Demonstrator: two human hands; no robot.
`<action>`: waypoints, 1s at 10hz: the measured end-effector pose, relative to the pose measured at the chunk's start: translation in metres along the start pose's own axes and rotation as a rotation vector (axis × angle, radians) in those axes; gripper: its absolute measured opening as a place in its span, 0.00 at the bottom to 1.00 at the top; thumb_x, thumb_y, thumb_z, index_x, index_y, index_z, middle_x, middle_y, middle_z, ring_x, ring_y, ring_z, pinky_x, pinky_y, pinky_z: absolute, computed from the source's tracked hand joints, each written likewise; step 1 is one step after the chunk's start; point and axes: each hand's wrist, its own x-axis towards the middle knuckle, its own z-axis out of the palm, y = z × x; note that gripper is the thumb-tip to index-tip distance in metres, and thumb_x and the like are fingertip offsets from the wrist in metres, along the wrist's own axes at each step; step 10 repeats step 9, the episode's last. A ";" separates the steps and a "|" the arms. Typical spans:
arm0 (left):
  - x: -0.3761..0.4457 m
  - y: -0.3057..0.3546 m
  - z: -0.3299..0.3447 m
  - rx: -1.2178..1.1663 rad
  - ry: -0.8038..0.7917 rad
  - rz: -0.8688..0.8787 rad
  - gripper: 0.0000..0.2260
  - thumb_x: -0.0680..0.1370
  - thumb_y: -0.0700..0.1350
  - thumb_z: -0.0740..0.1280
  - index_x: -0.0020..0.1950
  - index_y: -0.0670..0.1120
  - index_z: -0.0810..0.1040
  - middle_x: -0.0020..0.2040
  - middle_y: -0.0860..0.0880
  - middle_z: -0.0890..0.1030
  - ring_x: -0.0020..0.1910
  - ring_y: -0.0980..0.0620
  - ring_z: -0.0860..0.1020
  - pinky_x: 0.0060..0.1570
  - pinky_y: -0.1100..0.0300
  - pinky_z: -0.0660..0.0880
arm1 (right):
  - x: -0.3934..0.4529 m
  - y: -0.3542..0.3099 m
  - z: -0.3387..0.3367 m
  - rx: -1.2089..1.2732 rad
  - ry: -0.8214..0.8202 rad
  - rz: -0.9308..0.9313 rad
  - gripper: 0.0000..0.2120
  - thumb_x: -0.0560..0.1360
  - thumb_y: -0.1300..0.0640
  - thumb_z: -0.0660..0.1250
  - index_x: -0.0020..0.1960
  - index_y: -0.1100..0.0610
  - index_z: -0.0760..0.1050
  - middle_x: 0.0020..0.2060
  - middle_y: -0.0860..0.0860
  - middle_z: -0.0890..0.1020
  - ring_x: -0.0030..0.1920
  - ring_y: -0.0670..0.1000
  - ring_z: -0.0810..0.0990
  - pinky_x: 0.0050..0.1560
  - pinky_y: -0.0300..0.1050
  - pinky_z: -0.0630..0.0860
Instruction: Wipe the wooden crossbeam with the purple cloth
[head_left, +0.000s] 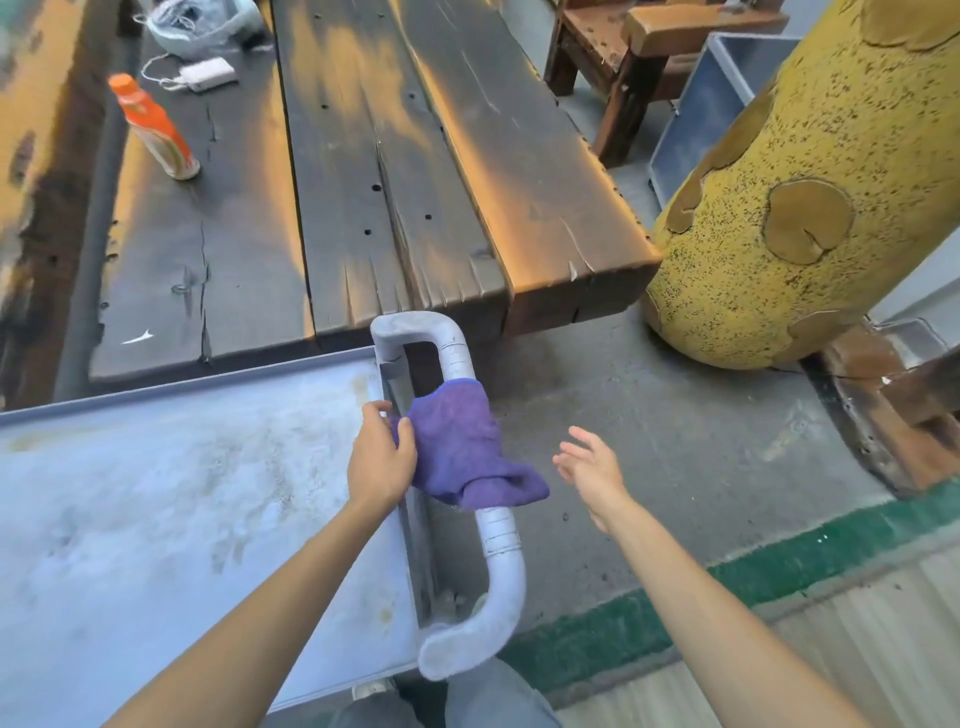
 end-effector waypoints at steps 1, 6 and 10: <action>0.000 0.022 -0.004 -0.007 0.055 0.203 0.15 0.81 0.49 0.62 0.67 0.46 0.71 0.61 0.49 0.76 0.60 0.49 0.74 0.60 0.50 0.73 | -0.024 0.006 0.001 -0.102 0.027 0.038 0.07 0.83 0.63 0.63 0.57 0.60 0.79 0.52 0.61 0.83 0.38 0.48 0.79 0.44 0.43 0.79; 0.019 0.070 -0.019 -0.050 -0.234 0.352 0.25 0.81 0.59 0.63 0.40 0.38 0.71 0.33 0.43 0.74 0.31 0.52 0.70 0.36 0.54 0.70 | -0.150 -0.010 0.054 0.201 0.148 -0.191 0.12 0.78 0.54 0.73 0.39 0.59 0.79 0.30 0.45 0.79 0.34 0.45 0.75 0.39 0.41 0.73; 0.039 0.066 -0.034 0.286 -0.213 0.373 0.18 0.84 0.55 0.57 0.45 0.41 0.73 0.42 0.45 0.79 0.46 0.40 0.77 0.42 0.53 0.66 | -0.178 -0.018 0.050 0.082 0.181 0.041 0.13 0.81 0.52 0.67 0.38 0.56 0.77 0.30 0.46 0.76 0.28 0.43 0.72 0.29 0.36 0.68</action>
